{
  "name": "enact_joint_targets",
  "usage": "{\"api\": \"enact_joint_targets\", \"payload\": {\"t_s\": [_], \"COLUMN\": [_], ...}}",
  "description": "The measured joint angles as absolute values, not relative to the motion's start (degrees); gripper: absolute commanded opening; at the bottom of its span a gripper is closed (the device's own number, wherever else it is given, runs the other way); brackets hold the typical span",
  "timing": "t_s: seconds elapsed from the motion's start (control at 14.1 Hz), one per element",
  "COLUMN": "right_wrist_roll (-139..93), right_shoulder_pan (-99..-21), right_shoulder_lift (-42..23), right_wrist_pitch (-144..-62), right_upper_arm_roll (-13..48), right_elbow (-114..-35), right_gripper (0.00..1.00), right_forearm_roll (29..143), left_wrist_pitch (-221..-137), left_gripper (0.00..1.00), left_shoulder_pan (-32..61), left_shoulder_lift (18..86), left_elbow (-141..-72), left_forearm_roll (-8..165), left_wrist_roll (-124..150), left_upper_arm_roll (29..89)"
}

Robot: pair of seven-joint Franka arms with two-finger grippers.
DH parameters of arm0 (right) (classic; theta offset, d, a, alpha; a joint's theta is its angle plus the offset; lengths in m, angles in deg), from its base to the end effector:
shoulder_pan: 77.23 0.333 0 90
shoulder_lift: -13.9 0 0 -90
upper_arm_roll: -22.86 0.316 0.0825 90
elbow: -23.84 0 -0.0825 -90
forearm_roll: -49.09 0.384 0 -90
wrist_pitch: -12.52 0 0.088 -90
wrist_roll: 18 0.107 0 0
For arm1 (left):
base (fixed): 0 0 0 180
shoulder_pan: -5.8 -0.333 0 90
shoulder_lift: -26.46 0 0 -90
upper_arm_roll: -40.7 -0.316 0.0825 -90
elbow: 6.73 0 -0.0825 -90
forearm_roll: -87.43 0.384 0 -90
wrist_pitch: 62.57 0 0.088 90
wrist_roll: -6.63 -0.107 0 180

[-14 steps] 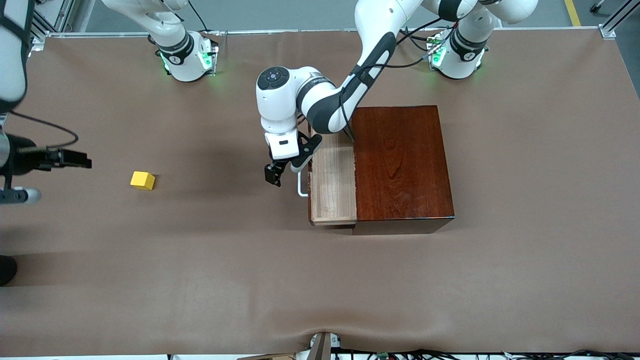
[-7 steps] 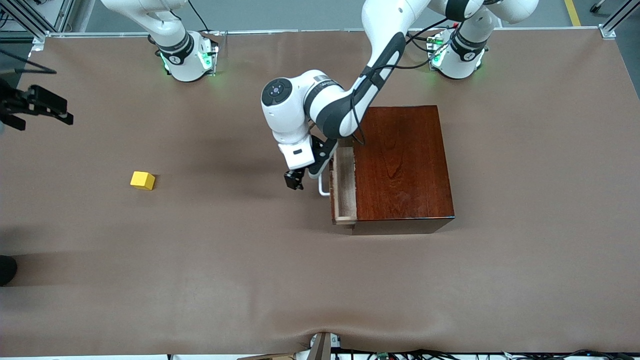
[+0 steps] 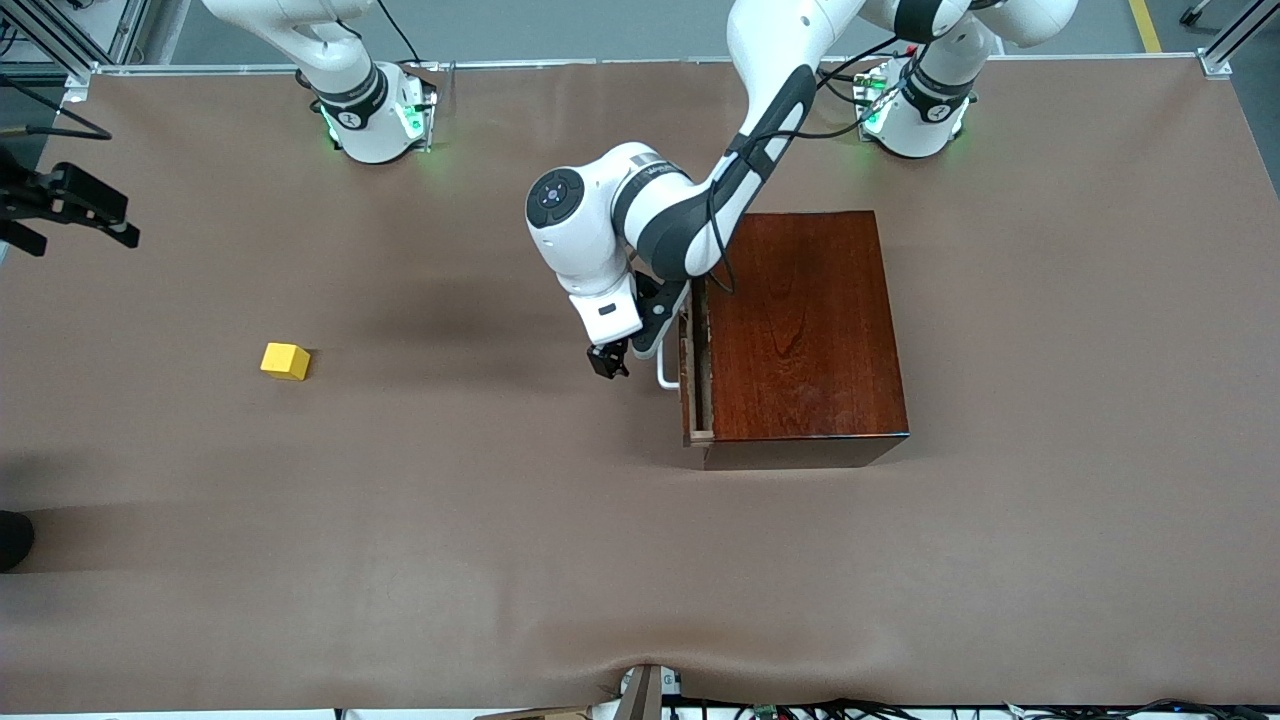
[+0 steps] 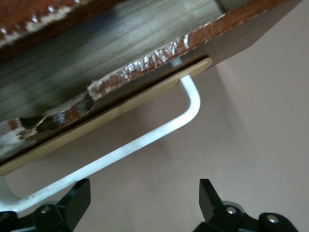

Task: Open drawer, take yellow block, close drawer
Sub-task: 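Push the drawer shut into the box with the left gripper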

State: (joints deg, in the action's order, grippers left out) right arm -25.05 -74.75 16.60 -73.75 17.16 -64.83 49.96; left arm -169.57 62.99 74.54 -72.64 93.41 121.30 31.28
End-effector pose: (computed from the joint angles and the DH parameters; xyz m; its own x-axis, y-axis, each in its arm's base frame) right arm 0.5326 -0.0297 0.6552 0.9977 0.0678 0.0074 0.0680 -0.9975 -0.0191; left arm 0.4832 -0.5730 0.2918 0.4552 0.8557 0.2460 0.8849 -0.4655 -0.0183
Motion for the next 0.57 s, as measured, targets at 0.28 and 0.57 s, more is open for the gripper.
{"api": "enact_joint_targets", "payload": {"t_s": [0.28,0.57], "right_wrist_roll": [-25.05,-25.05], "right_shoulder_pan": [-75.02,-74.97], "right_shoulder_lift": [16.47,16.43], "right_wrist_pitch": [-74.46,-74.46], "right_upper_arm_roll": [17.28,17.38], "right_elbow": [-64.46,-64.41], "right_gripper": [1.00,1.00], "right_forearm_roll": [49.96,49.94], "left_wrist_pitch": [-167.31,-166.06], "left_gripper": [1.00,1.00], "left_shoulder_pan": [62.62,62.42], "left_shoulder_lift": [74.54,74.54], "left_elbow": [-72.72,-72.89], "left_forearm_roll": [93.59,94.40], "left_wrist_roll": [121.25,121.23], "left_upper_arm_roll": [31.12,30.80]}}
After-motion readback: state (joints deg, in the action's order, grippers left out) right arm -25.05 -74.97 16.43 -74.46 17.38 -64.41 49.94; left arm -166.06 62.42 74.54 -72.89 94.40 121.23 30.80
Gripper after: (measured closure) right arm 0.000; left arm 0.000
